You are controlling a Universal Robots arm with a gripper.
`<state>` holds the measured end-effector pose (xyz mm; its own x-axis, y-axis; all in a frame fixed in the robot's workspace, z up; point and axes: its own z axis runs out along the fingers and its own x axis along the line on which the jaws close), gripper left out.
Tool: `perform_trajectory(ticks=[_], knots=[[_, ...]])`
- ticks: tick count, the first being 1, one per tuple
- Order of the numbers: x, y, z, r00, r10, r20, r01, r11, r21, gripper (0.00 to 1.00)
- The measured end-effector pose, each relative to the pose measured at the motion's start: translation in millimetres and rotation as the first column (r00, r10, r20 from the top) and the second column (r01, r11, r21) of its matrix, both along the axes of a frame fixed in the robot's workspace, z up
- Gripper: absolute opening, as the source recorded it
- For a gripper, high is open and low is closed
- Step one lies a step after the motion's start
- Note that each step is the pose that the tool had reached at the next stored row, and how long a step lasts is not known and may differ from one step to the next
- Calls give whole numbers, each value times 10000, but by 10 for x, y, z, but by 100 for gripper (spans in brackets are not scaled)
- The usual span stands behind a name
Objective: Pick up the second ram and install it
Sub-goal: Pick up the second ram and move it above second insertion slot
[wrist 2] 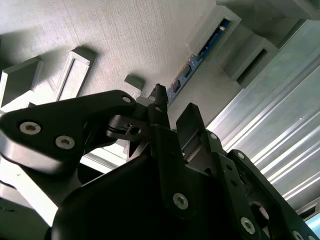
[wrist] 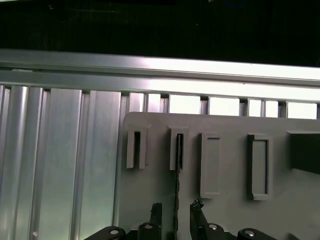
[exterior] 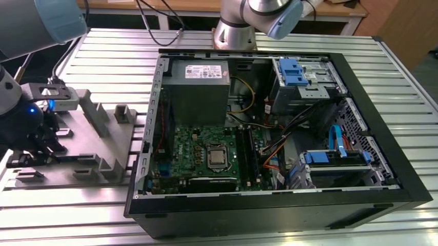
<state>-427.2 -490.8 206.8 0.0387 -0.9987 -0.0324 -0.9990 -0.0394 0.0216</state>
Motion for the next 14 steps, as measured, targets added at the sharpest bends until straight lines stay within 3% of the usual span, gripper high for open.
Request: perform_trajectory(ticks=[9,14], knots=[[-7,55,-62,10000,5,1,-5,10000,-2,36],[-8,56,-81,10000,5,-1,-5,10000,-50,36]])
